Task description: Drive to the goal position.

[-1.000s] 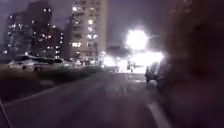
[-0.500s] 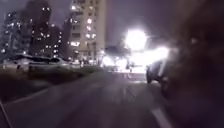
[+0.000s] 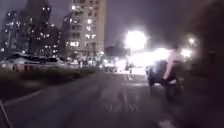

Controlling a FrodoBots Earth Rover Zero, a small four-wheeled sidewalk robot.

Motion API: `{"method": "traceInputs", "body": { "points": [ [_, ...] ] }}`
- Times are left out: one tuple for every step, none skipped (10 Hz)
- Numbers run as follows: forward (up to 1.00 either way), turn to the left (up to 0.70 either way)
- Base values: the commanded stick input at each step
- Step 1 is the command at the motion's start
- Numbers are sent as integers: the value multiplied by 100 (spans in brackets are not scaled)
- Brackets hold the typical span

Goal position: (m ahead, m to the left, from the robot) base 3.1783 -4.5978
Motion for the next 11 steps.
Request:
{"method": "traceInputs", "body": {
  "points": [
    [45, -5],
    [45, 0],
    [45, 0],
    [45, 0],
    [45, 0],
    [45, 0],
    [45, 0],
    [45, 0],
    [45, 0],
    [45, 0],
    [45, 0]
  ]
}}
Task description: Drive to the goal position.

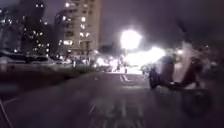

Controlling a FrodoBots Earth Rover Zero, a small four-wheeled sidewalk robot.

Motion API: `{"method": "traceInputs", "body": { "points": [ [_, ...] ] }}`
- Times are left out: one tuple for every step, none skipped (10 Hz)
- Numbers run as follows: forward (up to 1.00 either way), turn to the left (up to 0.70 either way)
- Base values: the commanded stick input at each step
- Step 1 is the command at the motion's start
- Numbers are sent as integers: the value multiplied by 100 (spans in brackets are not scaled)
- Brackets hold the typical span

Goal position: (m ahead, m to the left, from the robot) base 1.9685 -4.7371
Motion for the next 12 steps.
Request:
{"method": "traceInputs", "body": {
  "points": [
    [45, 0],
    [45, 0],
    [45, 0],
    [45, 0],
    [45, 0],
    [45, 0],
    [45, 0],
    [45, 0],
    [45, 0],
    [45, 0],
    [45, 0],
    [45, 0]
  ]
}}
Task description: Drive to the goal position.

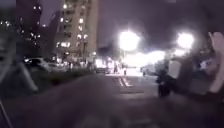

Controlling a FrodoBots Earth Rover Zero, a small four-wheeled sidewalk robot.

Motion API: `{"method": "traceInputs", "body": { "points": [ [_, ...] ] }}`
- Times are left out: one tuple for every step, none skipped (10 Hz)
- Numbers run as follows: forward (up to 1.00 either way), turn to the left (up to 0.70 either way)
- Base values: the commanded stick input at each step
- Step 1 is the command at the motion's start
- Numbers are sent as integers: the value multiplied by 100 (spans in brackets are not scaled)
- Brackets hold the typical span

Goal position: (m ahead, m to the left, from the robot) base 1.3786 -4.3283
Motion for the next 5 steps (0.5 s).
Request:
{"method": "traceInputs", "body": {
  "points": [
    [45, 0],
    [45, 0],
    [45, 0],
    [45, 0],
    [45, 0]
  ]
}}
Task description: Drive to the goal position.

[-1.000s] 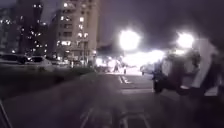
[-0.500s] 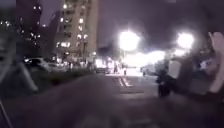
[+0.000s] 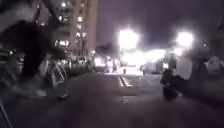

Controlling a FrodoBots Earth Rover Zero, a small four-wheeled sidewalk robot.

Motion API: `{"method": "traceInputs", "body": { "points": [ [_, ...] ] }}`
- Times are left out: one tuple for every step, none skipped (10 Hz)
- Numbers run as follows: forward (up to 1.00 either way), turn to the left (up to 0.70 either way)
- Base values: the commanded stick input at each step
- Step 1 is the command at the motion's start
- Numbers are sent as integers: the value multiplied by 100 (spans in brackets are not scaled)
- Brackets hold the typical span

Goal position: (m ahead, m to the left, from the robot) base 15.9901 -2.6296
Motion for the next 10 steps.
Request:
{"method": "traceInputs", "body": {
  "points": [
    [45, 0],
    [45, 0],
    [45, 0],
    [45, 0],
    [45, 0],
    [45, 0],
    [45, 0],
    [45, -6],
    [45, -20],
    [45, -20]
  ]
}}
